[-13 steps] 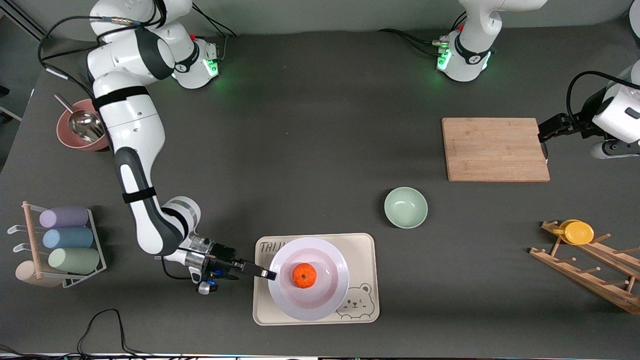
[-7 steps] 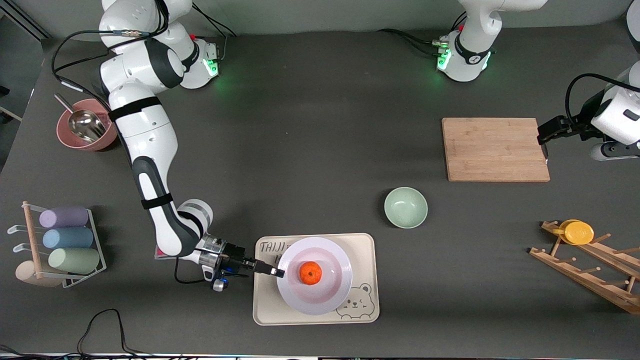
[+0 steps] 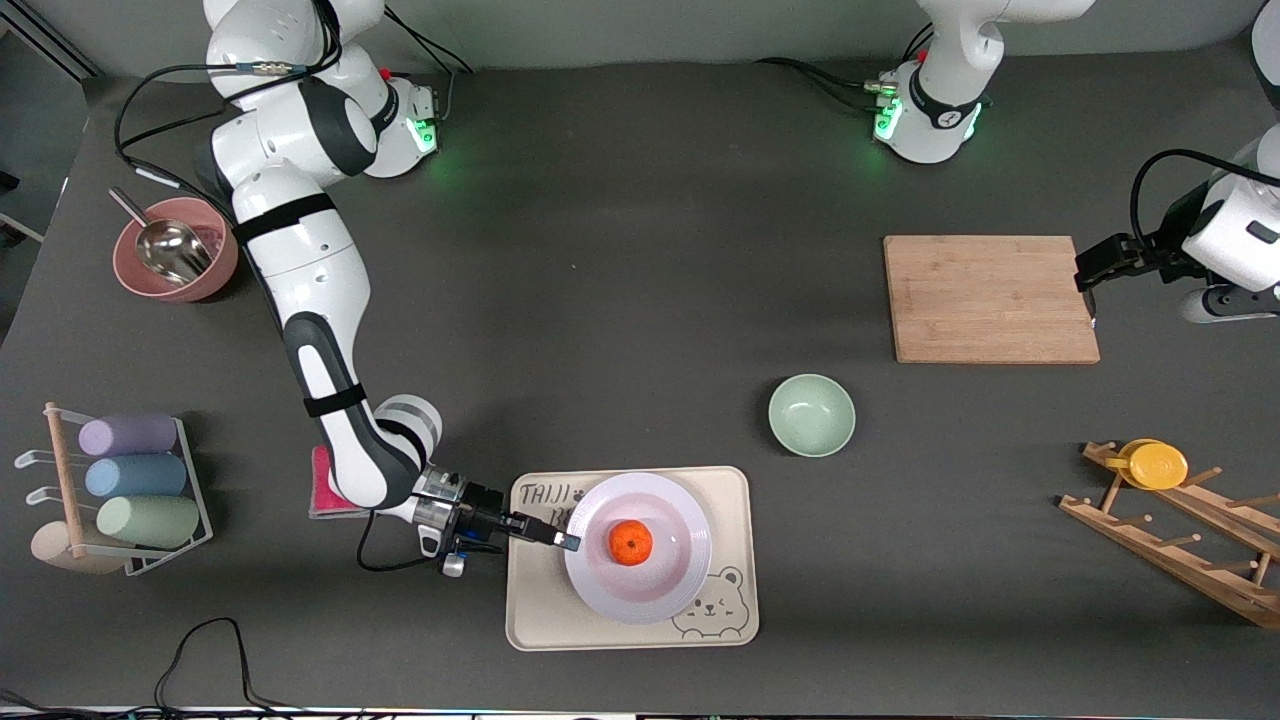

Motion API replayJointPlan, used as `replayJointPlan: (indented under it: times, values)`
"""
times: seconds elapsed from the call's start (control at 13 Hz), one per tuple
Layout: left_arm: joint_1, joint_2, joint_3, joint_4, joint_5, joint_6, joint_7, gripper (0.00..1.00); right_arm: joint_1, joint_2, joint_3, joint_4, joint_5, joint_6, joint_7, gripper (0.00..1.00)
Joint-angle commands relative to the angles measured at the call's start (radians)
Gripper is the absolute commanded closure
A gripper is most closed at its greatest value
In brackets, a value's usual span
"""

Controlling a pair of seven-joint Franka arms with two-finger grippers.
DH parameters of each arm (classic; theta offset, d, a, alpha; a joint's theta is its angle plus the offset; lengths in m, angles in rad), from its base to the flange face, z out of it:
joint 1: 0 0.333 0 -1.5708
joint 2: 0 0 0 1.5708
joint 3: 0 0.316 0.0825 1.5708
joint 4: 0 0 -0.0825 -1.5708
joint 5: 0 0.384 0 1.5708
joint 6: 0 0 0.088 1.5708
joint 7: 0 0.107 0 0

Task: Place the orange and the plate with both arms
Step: 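Settle the plate on the tray and open the right gripper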

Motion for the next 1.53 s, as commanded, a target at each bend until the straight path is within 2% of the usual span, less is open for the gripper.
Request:
replayJointPlan:
  times: [0.0,0.08,0.15,0.31,0.46,0.77,1.07,1.3,1.46]
  values:
    - [-0.002,-0.035,-0.002,-0.031,0.015,0.015,-0.019,0.00,-0.001,0.026,-0.012,0.029,-0.040,0.014,-0.018,1.00]
    - [-0.004,-0.035,-0.002,-0.031,0.015,0.015,-0.019,0.00,-0.004,0.024,-0.016,0.023,-0.068,0.014,-0.016,0.96]
    - [-0.004,-0.035,-0.002,-0.031,0.015,0.015,-0.019,0.00,-0.008,0.023,-0.016,0.017,-0.080,0.014,-0.018,0.78]
    - [-0.004,-0.035,-0.002,-0.031,0.015,0.016,-0.019,0.00,-0.008,0.018,-0.018,0.014,-0.096,0.014,-0.016,0.67]
    - [-0.002,-0.035,-0.002,-0.029,0.015,0.016,-0.019,0.00,-0.008,0.012,-0.018,0.014,-0.100,0.017,-0.004,0.63]
    - [-0.004,-0.037,-0.002,-0.029,0.015,0.015,-0.019,0.00,0.005,-0.005,-0.018,0.016,-0.132,0.063,0.023,0.62]
    - [-0.004,-0.044,-0.002,-0.029,0.015,0.001,-0.019,0.00,0.007,-0.042,-0.016,0.019,-0.301,0.097,0.160,0.63]
    - [-0.007,-0.044,-0.002,-0.029,0.015,0.007,-0.019,0.00,0.008,-0.056,-0.018,0.019,-0.329,0.103,0.194,0.63]
    - [-0.007,-0.044,-0.002,-0.029,0.015,0.007,-0.020,0.00,-0.001,-0.071,-0.018,0.016,-0.437,0.105,0.227,0.63]
